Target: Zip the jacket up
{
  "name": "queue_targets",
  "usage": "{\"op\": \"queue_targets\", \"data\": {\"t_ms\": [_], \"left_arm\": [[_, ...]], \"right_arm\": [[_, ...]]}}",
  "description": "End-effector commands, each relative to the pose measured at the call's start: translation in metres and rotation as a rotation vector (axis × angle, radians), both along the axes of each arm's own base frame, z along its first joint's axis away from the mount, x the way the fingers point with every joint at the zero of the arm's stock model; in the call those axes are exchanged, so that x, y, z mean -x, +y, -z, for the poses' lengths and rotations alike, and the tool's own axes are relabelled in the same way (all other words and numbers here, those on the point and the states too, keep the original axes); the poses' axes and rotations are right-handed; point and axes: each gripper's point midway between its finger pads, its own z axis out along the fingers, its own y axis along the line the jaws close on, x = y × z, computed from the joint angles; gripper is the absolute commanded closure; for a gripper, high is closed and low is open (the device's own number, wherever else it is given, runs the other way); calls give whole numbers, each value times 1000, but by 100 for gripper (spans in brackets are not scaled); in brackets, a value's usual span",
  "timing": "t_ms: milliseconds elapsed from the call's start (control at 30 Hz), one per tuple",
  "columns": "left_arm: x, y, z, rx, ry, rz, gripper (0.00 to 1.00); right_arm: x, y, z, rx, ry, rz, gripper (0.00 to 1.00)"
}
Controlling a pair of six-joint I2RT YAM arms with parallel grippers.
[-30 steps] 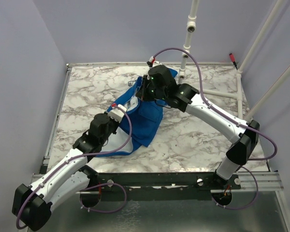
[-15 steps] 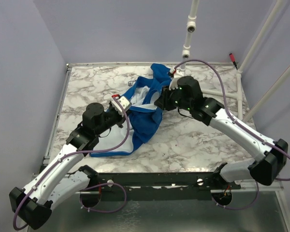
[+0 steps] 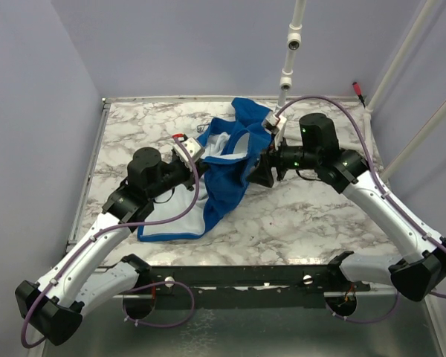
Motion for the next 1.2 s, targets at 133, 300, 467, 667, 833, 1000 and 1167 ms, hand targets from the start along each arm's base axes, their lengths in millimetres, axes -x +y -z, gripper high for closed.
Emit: {"op": "queue_targets", "data": {"t_ms": [133, 300, 467, 667, 833, 1000, 1167], "left_arm": [[1, -2, -25, 37, -58, 21, 100], [2, 0, -19, 13, -55, 21, 100], [1, 2, -14, -5, -43, 13, 100], [-1, 4, -15, -9, -46, -2, 100], [-3, 4, -17, -8, -46, -12, 100], [-5, 2, -20, 1, -37, -15, 100], [-3, 2, -26, 10, -44, -7, 100]], "right_arm": [[37, -8, -59, -53, -252, -189, 1], [32, 18, -94, -144, -430, -324, 0], [20, 56, -92, -237, -570, -501, 0], [17, 88, -57, -293, -582, -645, 0], [21, 98, -37, -316, -582, -663, 0], [26, 116, -2, -275, -543, -629, 0], [-2, 119, 23, -188, -551, -453, 4]]}}
